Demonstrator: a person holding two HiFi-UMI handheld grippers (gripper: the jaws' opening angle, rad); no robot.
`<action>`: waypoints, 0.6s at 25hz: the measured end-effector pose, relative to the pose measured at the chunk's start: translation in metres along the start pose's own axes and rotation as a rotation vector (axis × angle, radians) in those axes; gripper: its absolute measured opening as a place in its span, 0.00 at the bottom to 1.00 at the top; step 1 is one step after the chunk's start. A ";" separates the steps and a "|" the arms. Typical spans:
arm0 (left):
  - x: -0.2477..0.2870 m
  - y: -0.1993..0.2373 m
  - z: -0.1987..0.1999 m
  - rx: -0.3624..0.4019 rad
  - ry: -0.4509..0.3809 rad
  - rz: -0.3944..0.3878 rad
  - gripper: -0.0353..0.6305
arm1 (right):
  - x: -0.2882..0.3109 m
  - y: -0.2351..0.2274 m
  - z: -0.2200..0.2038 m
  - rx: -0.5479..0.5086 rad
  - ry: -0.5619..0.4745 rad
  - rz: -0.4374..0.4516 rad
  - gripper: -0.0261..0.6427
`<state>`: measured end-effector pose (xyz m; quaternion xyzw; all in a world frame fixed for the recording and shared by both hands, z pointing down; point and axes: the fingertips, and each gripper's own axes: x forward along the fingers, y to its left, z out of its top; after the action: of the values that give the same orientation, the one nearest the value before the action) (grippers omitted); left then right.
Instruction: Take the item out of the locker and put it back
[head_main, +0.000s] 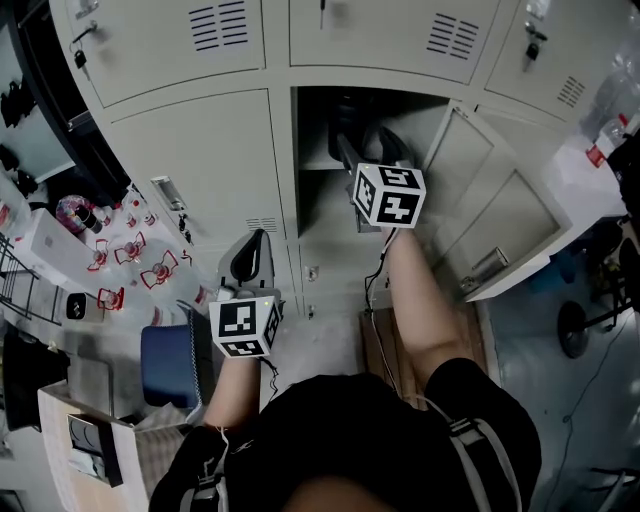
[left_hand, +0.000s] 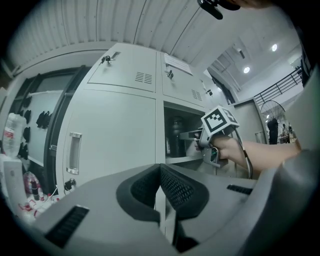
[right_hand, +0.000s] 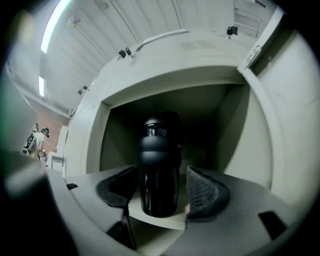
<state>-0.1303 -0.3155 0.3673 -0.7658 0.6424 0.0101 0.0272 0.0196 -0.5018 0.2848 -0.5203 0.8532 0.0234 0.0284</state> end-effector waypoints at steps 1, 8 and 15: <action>0.001 -0.002 0.000 0.000 0.000 -0.005 0.07 | -0.011 -0.002 0.003 0.011 -0.025 -0.009 0.45; 0.004 -0.021 -0.001 -0.002 0.003 -0.036 0.07 | -0.084 0.004 -0.001 0.012 -0.137 -0.033 0.06; 0.003 -0.035 -0.003 0.002 0.009 -0.060 0.07 | -0.126 0.019 -0.035 0.039 -0.111 -0.014 0.06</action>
<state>-0.0952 -0.3122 0.3712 -0.7847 0.6194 0.0051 0.0253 0.0593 -0.3833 0.3294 -0.5234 0.8470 0.0352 0.0858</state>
